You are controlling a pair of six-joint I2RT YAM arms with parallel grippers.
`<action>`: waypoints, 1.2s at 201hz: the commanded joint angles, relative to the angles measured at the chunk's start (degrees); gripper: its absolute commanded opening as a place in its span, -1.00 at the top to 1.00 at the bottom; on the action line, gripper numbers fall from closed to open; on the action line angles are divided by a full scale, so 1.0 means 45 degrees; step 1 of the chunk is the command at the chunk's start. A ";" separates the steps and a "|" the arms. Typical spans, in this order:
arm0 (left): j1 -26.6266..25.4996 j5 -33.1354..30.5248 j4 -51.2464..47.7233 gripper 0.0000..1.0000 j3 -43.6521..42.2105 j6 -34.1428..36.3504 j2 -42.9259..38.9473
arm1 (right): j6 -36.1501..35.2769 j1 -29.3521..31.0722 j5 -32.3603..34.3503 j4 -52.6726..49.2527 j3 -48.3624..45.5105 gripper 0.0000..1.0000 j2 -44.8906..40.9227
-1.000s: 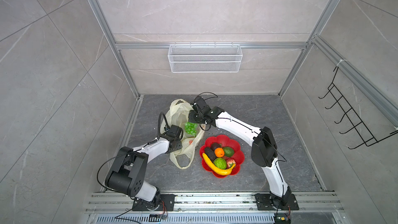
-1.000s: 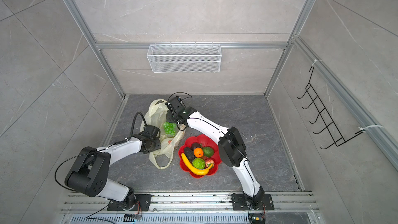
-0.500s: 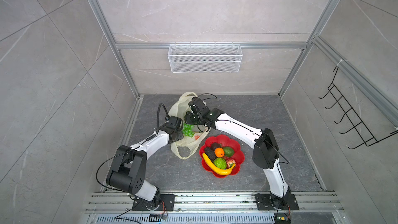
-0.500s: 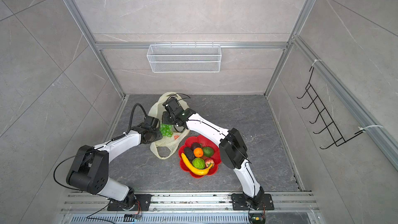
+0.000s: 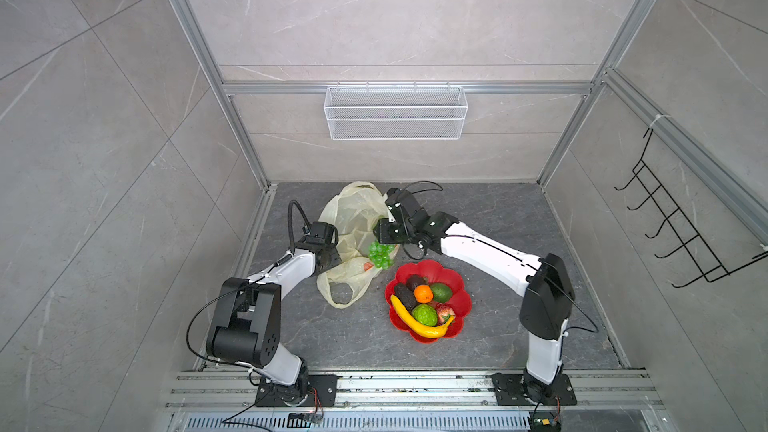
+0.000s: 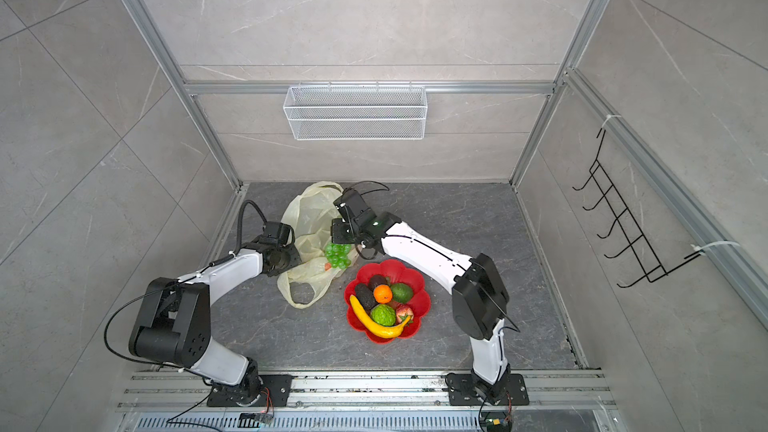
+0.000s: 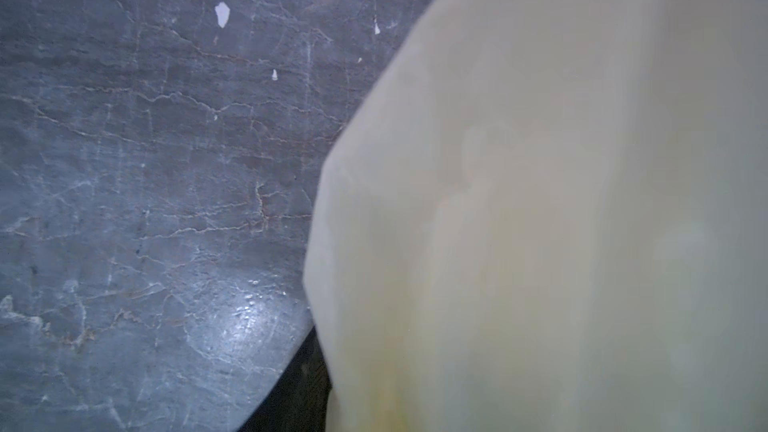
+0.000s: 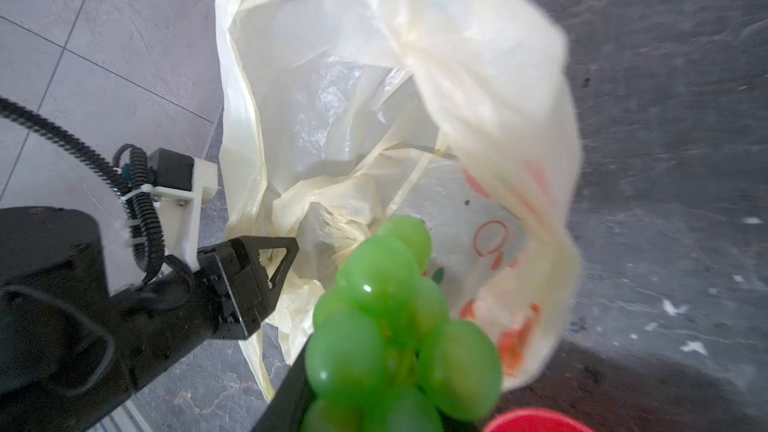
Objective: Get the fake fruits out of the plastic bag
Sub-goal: 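Lift the grapes out of the bag with the right gripper, then lower the grapes onto the red plate and open the right gripper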
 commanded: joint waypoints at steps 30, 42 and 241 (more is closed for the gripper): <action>0.0281 0.0308 0.0653 0.16 -0.0320 0.0534 0.0097 | -0.2752 -0.0786 0.1043 -0.0571 -0.2628 0.31 -0.2980; 0.0318 0.0370 0.0720 0.17 -0.0373 0.0504 0.0117 | -0.3224 -0.0972 0.1111 -0.0641 -0.3280 0.31 -0.3563; 0.0443 0.0735 0.0967 0.17 -0.0456 0.0533 0.0488 | -0.4961 -0.1538 0.1445 -0.0913 -0.8534 0.30 -0.6199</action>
